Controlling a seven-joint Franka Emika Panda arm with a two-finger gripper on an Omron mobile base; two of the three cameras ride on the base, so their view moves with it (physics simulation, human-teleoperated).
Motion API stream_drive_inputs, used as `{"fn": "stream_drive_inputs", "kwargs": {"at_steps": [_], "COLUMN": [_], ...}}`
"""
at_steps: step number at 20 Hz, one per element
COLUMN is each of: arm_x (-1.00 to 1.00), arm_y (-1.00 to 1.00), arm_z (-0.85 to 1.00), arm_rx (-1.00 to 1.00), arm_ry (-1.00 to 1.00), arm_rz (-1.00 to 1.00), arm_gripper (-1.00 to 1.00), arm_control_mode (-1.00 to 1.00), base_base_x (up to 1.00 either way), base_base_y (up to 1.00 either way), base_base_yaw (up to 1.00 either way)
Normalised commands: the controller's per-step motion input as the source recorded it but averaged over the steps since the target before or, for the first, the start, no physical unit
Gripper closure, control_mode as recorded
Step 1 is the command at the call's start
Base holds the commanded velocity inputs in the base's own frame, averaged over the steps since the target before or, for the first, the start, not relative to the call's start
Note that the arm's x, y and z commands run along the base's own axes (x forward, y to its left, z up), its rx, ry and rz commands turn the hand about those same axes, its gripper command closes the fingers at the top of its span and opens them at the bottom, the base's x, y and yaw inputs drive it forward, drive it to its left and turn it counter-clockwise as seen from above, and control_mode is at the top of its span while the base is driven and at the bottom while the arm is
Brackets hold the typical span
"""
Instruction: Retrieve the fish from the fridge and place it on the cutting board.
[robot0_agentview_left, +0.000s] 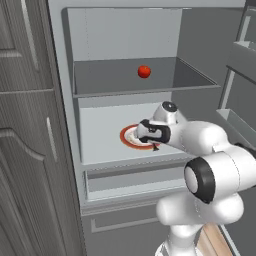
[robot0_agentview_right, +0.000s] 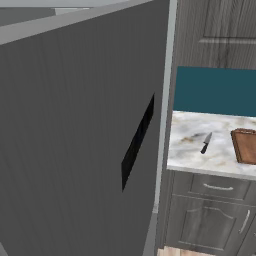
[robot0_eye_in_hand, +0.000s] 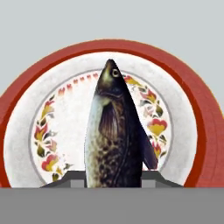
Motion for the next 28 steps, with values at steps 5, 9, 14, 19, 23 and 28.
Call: {"fn": "stream_drive_inputs", "kwargs": {"at_steps": [5, 9, 14, 19, 23, 28], "arm_x": [-0.25, -0.32, -0.43, -0.46, -0.47, -0.56], "arm_y": [0.0, -0.02, -0.05, 0.0, -0.01, -0.08], "arm_z": [0.33, 0.31, 0.37, 0.23, 0.16, 0.25], "arm_rx": [0.0, 0.0, 0.0, 0.0, 0.0, 0.0], "arm_ry": [0.0, 0.01, 0.06, 0.09, 0.1, 0.13], "arm_rz": [0.0, 0.0, -0.01, -0.01, 0.0, 0.0], "arm_gripper": [1.0, 1.0, 1.0, 1.0, 1.0, 1.0], "arm_control_mode": [-1.0, -1.0, -1.0, -1.0, -1.0, -1.0], "base_base_x": [0.0, 0.0, 0.0, 0.0, 0.0, 0.0], "base_base_y": [0.0, 0.0, 0.0, 0.0, 0.0, 0.0], "base_base_yaw": [0.0, 0.0, 0.0, 0.0, 0.0, 0.0]}}
